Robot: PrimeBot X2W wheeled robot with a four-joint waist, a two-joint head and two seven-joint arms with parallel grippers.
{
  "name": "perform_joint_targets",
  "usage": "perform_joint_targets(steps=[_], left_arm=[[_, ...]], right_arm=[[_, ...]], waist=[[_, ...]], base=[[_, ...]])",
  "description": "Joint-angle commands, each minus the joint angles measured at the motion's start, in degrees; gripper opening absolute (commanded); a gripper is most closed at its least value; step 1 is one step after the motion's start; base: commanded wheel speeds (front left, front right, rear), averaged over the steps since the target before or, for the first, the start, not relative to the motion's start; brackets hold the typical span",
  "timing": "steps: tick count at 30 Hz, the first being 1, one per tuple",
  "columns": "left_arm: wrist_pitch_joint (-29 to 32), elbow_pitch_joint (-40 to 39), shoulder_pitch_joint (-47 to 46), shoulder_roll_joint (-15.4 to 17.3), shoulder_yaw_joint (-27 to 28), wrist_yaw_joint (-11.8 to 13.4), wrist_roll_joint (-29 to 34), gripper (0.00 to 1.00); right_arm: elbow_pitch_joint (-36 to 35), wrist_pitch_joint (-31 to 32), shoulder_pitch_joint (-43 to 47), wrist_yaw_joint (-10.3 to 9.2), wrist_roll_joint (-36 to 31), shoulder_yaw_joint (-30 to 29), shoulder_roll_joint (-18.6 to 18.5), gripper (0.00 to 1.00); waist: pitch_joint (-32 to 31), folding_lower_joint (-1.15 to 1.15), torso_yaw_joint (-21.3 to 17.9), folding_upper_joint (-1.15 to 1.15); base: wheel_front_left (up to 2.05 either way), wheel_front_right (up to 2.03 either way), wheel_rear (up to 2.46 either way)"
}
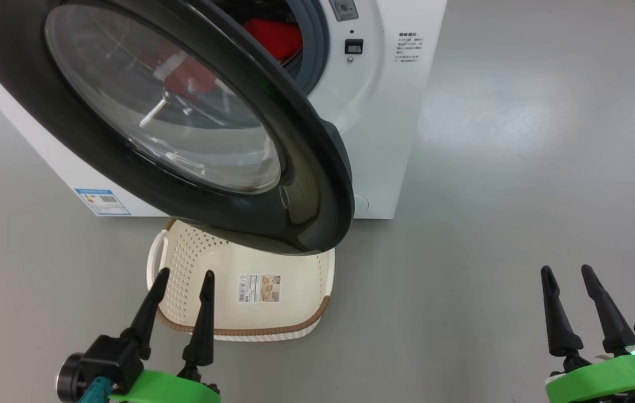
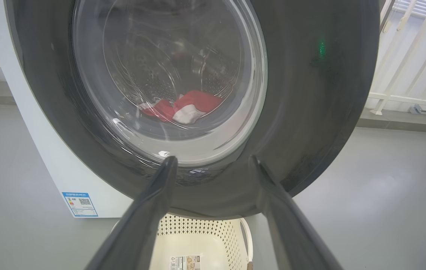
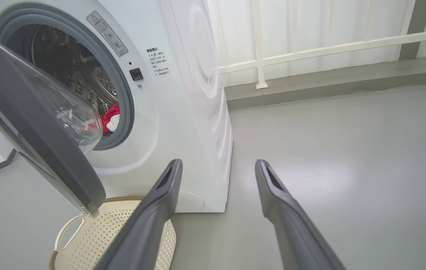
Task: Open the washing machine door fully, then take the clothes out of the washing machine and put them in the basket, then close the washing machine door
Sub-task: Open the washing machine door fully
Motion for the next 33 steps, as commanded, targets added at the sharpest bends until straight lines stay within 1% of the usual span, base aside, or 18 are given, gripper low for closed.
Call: perform_joint_targets(steps=[1,2,3,4,12,17,22,28,33], left_arm=[[-0.52,-1.7,0.22,0.55,1.62,0.34,0.38,1.0],[-0.52,-1.81,0.28,0.55,1.53,0.38,0.3,1.0],[-0.52,-1.91,0.32,0.55,1.44,0.42,0.2,1.0],[-0.52,-2.02,0.36,0.55,1.36,0.47,0.09,1.0],[-0.52,-2.78,0.46,0.55,0.37,1.23,-0.96,1.0],[-0.52,-3.13,0.03,0.55,-0.75,1.63,-1.67,1.0],[-0.52,-3.69,-0.57,0.55,-1.8,1.95,-2.4,1.0],[-0.52,-4.18,-1.1,0.55,-3.16,2.33,-3.22,1.0],[-0.52,-4.12,-1.87,0.55,-4.35,2.49,-4.02,1.0]], right_arm=[[-1.66,-0.37,-1.4,0.29,0.42,1.81,-0.66,0.91],[-1.91,-0.37,-1.7,0.29,1.0,2.25,-0.58,0.48],[-2.15,-0.37,-2.1,0.29,1.71,2.83,-0.57,0.36],[-2.45,-0.37,-2.61,0.29,2.51,3.4,-0.58,0.0],[-3.74,-0.37,-9.46,0.29,10.45,9.91,-1.63,0.0],[-3.53,-0.37,-15.37,0.29,15.19,15.03,-3.5,0.0],[-2.4,-0.37,-21.33,0.29,19.83,19.54,-5.93,0.0],[0.63,-0.37,-28.96,0.29,26.9,24.88,-9.5,0.0],[3.2,-0.37,-34.46,0.29,33.53,31.13,-12.82,0.0]], waist=[[0.02,0.0,0.05,0.0],[0.05,0.0,0.11,0.0],[0.1,0.0,0.18,0.0],[0.17,0.0,0.25,0.0],[0.84,0.0,1.18,0.0],[1.51,0.0,2.7,0.0],[2.47,0.0,4.68,0.0],[3.87,0.0,7.04,0.0],[4.78,0.0,9.12,0.0]], base=[[0.0,0.0,0.0],[0.0,0.0,0.0],[0.0,0.0,0.0],[0.0,0.0,0.0],[0.0,0.0,0.0],[0.0,0.0,0.0],[0.0,0.0,0.0],[0.0,0.0,0.0],[0.0,0.0,0.0]])
